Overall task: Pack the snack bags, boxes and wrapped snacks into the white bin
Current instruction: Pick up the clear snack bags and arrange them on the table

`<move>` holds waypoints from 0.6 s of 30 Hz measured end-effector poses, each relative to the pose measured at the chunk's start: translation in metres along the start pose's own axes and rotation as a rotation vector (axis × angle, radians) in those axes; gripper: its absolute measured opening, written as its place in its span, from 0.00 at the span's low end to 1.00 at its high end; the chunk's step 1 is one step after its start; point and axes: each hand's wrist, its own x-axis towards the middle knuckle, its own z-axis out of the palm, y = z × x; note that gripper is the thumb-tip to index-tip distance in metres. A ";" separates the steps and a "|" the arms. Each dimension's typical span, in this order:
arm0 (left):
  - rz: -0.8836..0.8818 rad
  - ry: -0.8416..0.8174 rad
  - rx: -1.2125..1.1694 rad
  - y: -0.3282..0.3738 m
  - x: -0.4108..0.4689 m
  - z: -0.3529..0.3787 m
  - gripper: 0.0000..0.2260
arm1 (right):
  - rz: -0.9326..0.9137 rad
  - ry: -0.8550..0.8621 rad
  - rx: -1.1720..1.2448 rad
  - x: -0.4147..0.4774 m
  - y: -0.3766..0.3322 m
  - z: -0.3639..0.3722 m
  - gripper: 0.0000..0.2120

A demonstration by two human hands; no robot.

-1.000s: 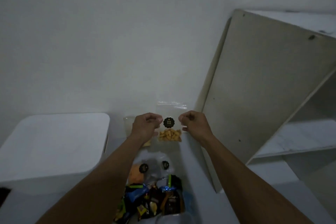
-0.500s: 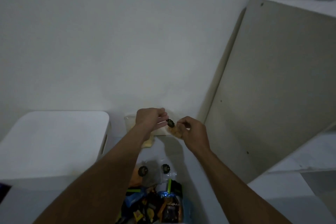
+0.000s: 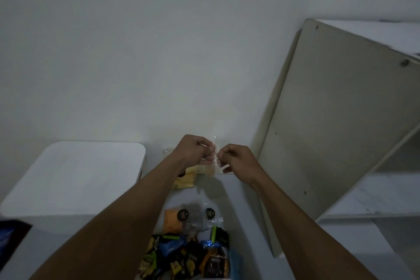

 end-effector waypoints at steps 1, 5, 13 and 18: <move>-0.008 -0.010 0.005 0.001 -0.001 -0.001 0.04 | -0.001 -0.013 0.025 -0.001 -0.002 0.000 0.08; -0.071 -0.032 -0.032 0.005 -0.006 -0.004 0.06 | -0.010 -0.030 0.050 -0.005 -0.008 0.000 0.08; -0.069 0.095 -0.257 0.011 0.005 0.006 0.09 | -0.055 0.046 -0.187 -0.009 0.024 0.008 0.10; -0.027 0.297 0.021 -0.035 0.025 0.014 0.12 | -0.034 0.261 -0.113 0.012 0.066 0.015 0.16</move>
